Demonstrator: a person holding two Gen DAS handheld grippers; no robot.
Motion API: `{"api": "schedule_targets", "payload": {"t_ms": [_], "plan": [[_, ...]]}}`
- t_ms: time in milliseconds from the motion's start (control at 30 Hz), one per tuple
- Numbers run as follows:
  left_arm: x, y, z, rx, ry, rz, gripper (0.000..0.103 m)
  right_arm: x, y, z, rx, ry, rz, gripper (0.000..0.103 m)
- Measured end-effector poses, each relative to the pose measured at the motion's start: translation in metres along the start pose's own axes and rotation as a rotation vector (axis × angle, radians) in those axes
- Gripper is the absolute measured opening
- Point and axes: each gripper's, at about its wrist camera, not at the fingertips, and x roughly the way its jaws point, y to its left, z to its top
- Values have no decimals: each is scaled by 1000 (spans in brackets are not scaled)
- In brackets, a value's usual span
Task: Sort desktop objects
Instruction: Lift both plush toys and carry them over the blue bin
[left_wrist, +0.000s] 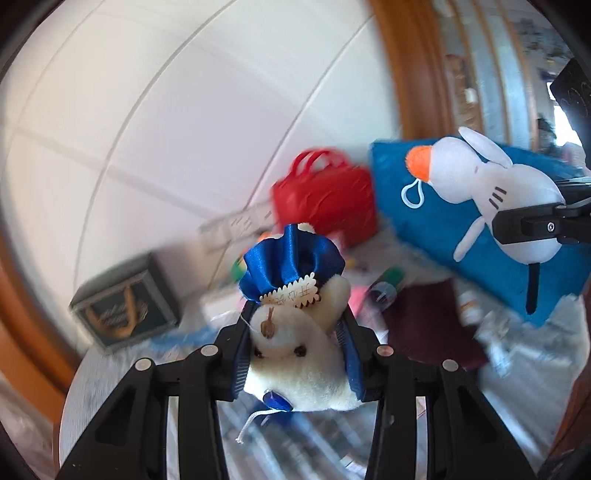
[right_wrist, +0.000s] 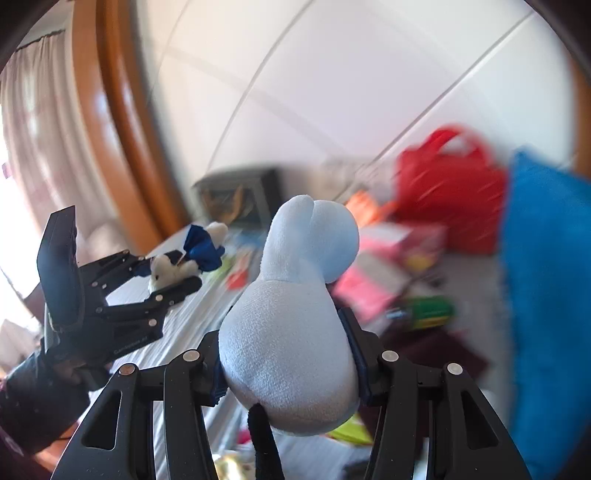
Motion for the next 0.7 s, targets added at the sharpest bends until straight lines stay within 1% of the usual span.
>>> {"api": "schedule_targets", "payload": {"t_ms": [33,133,200,300,333,400,467,533,667,700], "plan": [[-4,-16,16,26,-29,-20,42,-19,-5,0,10,-32,-27,51],[-15,-69,67,76,-114,-120,42,-84,-30,2,50,-139,-127,51],[-17,-102,95,110,-149,-175,42,-128,-52,2,80,-202,-200,51],[-19,-160,135,162,-213,-245,42,-182,-89,-1,119,-268,-297,51],[-18,-183,150,169,-228,-273,42,-194,-100,-2,131,-282,-317,51],[-14,-215,171,177,-244,-314,42,-222,-131,-2,168,-304,-356,51],[-3,-254,195,191,-247,-337,42,-240,-159,-1,185,-317,-393,51],[8,-281,213,190,-244,-336,42,-253,-186,2,195,-325,-423,52],[25,-322,246,171,-229,-317,44,-270,-242,11,244,-339,-468,53],[28,-329,252,163,-230,-306,52,-276,-260,13,265,-333,-477,54]]}}
